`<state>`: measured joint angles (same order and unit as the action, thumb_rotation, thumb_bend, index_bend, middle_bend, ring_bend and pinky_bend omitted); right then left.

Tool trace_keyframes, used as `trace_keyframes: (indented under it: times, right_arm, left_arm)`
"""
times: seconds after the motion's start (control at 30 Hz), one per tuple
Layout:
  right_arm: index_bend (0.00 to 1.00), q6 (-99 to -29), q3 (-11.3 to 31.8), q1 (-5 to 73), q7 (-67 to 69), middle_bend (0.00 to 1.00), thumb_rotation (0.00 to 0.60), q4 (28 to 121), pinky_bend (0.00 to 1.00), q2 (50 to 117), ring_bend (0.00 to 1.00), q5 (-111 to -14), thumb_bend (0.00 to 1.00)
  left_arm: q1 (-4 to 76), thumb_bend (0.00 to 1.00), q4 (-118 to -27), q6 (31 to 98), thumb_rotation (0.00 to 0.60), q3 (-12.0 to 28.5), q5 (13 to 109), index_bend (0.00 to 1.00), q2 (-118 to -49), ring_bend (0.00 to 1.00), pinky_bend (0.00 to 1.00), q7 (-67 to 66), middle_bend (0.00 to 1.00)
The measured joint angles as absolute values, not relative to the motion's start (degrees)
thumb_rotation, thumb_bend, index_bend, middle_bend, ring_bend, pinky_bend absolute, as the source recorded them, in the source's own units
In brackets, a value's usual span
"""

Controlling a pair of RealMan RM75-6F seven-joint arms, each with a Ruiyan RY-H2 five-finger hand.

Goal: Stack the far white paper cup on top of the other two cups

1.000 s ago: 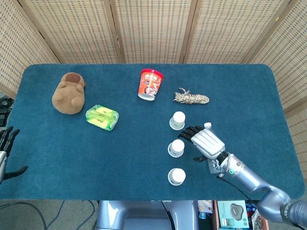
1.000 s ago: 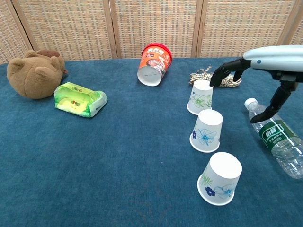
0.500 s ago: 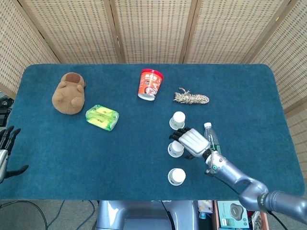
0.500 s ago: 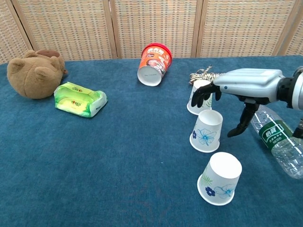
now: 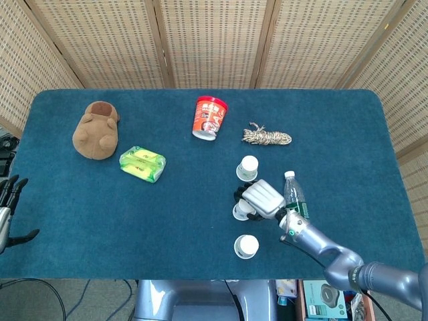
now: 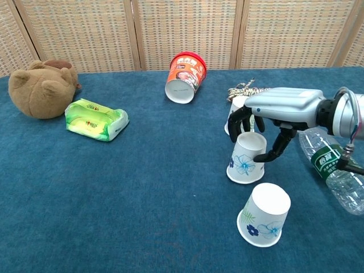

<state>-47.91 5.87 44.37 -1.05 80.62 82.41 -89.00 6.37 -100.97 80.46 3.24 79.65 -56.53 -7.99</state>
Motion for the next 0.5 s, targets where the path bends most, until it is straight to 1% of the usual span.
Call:
trace_keyframes:
  times: [0.3, 0.5]
  right_arm:
    - [0.45, -49.5, 3.0, 44.5, -0.9, 0.52, 0.6, 83.9, 0.51, 80.2, 0.42, -92.5, 0.44]
    - [0.45, -49.6, 1.7, 44.8, -2.7, 0.52, 0.6, 84.9, 0.51, 79.9, 0.42, -93.5, 0.44]
  left_arm:
    - [6.5, 0.06, -101.2, 80.4, 0.6, 3.0, 79.7, 0.0, -56.7, 0.0, 0.0, -8.6, 0.0]
    - [6.5, 0.06, -101.3, 80.4, 0.6, 2.9, 79.8, 0.0, -56.7, 0.0, 0.0, -8.6, 0.0]
